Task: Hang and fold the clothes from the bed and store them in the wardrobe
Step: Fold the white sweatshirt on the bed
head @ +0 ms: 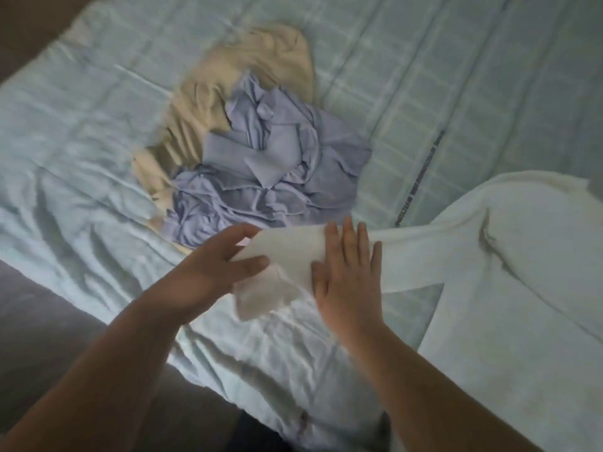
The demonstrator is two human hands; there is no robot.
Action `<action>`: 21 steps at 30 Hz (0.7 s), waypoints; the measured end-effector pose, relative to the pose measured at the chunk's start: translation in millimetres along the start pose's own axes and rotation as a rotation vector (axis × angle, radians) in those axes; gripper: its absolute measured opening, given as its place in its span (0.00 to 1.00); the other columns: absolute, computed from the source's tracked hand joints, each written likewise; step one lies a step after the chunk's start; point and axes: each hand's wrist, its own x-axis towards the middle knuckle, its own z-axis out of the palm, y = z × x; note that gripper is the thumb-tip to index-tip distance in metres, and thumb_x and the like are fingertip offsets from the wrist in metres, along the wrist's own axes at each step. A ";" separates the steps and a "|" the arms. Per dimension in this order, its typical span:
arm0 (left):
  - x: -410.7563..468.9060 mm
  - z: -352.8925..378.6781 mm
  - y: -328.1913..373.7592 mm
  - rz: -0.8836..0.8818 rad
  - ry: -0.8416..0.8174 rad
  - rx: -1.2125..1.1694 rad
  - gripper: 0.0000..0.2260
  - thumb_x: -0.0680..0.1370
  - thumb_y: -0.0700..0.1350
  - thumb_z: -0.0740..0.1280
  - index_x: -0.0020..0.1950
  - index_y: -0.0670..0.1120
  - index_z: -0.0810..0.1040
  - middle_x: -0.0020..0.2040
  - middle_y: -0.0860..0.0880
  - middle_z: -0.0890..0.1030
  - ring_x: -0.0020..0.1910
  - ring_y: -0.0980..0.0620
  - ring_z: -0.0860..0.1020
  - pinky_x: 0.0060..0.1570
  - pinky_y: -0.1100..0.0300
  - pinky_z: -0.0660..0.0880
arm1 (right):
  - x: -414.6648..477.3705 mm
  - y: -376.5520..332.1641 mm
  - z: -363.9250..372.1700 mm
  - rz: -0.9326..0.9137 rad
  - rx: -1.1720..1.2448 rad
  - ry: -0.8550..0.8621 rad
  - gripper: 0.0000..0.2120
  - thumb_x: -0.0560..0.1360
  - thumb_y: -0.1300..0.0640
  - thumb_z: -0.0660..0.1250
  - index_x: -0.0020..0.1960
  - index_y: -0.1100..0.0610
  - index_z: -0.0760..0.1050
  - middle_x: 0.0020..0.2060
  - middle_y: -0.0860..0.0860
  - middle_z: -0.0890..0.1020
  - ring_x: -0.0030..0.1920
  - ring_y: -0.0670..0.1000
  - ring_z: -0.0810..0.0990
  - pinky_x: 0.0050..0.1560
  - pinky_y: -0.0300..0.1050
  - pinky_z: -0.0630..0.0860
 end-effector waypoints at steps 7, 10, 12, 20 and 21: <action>42.7 -74.7 48.9 0.141 0.057 0.070 0.19 0.67 0.51 0.73 0.58 0.53 0.82 0.53 0.47 0.83 0.51 0.43 0.81 0.46 0.44 0.76 | 79.4 -47.2 -5.0 0.055 0.049 0.096 0.31 0.81 0.44 0.48 0.81 0.55 0.50 0.80 0.56 0.54 0.79 0.59 0.50 0.75 0.66 0.52; 63.6 -87.6 28.1 0.058 0.209 0.060 0.14 0.68 0.46 0.73 0.52 0.57 0.84 0.52 0.48 0.83 0.52 0.42 0.82 0.48 0.40 0.79 | 91.0 -55.3 20.1 0.031 0.006 0.062 0.31 0.81 0.44 0.50 0.81 0.55 0.52 0.80 0.56 0.54 0.79 0.60 0.51 0.75 0.67 0.51; 75.4 -90.3 5.9 -0.064 0.331 0.091 0.12 0.65 0.47 0.73 0.48 0.56 0.85 0.50 0.46 0.84 0.52 0.38 0.82 0.47 0.36 0.80 | 90.7 -53.7 43.4 0.019 -0.033 -0.018 0.31 0.81 0.44 0.51 0.80 0.54 0.54 0.80 0.55 0.55 0.79 0.59 0.51 0.74 0.68 0.52; 78.4 -84.7 -30.1 -0.157 0.459 0.087 0.10 0.70 0.47 0.73 0.51 0.50 0.82 0.47 0.44 0.83 0.52 0.37 0.81 0.51 0.36 0.79 | 94.5 -52.9 53.7 0.002 -0.045 -0.097 0.30 0.79 0.48 0.54 0.79 0.54 0.57 0.79 0.56 0.57 0.79 0.59 0.52 0.75 0.68 0.50; 76.5 -82.8 -29.5 -0.151 0.463 -0.004 0.12 0.70 0.47 0.73 0.52 0.49 0.82 0.49 0.43 0.83 0.53 0.37 0.81 0.51 0.36 0.79 | 93.2 -52.6 44.9 -0.009 0.007 -0.092 0.29 0.78 0.50 0.55 0.78 0.54 0.59 0.79 0.55 0.59 0.79 0.58 0.53 0.75 0.67 0.52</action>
